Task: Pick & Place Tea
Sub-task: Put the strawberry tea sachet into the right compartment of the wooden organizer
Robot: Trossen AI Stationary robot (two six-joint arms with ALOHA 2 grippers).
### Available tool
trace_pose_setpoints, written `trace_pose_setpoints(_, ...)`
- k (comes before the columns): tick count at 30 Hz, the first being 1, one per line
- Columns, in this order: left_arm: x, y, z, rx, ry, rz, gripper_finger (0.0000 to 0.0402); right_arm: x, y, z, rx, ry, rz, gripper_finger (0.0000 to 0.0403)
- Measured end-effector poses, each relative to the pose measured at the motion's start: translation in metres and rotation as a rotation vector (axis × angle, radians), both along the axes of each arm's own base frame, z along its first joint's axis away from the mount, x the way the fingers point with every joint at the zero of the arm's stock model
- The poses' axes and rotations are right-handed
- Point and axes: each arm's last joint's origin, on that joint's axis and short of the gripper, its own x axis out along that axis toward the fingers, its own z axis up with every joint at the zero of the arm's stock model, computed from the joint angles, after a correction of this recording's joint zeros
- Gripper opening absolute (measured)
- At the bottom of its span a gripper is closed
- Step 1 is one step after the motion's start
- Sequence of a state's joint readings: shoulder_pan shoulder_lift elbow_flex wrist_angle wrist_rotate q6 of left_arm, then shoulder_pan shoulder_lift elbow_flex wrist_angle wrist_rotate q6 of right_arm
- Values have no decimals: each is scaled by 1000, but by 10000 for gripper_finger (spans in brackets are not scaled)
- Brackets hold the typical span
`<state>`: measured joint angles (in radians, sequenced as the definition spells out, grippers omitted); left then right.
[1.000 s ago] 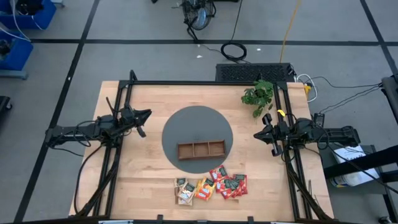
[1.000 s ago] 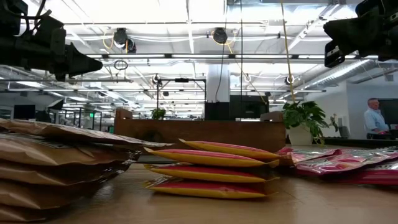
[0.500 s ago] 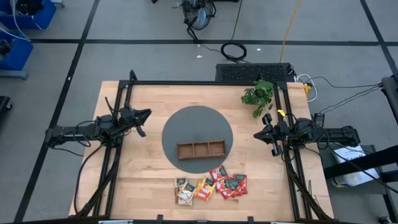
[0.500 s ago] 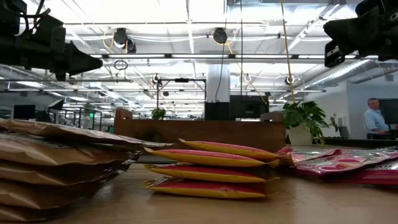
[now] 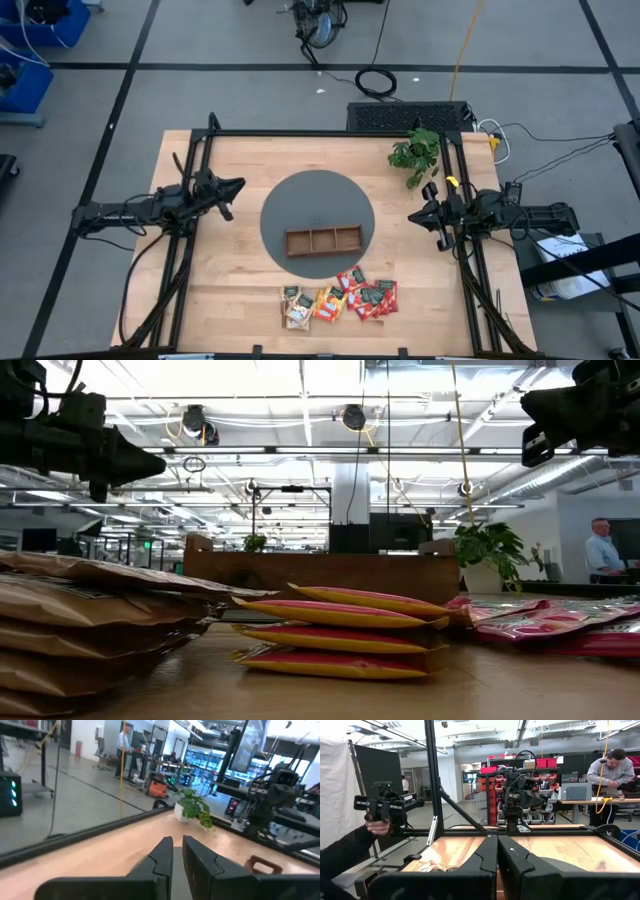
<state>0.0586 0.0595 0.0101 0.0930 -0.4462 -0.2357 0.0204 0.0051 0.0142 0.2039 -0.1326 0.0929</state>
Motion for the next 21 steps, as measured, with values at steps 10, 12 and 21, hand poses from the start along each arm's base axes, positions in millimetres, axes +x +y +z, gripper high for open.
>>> trace_pose_setpoints(10,17,-13,11,30,7,-296,47,0,0,0,-22,-9,-5,0)
trace_pose_setpoints(12,28,-18,12,12,91,-284,47,0,0,0,-28,-8,-6,0)
trace_pose_setpoints(21,119,-77,51,329,259,-406,46,1,0,-6,-104,50,-19,0)
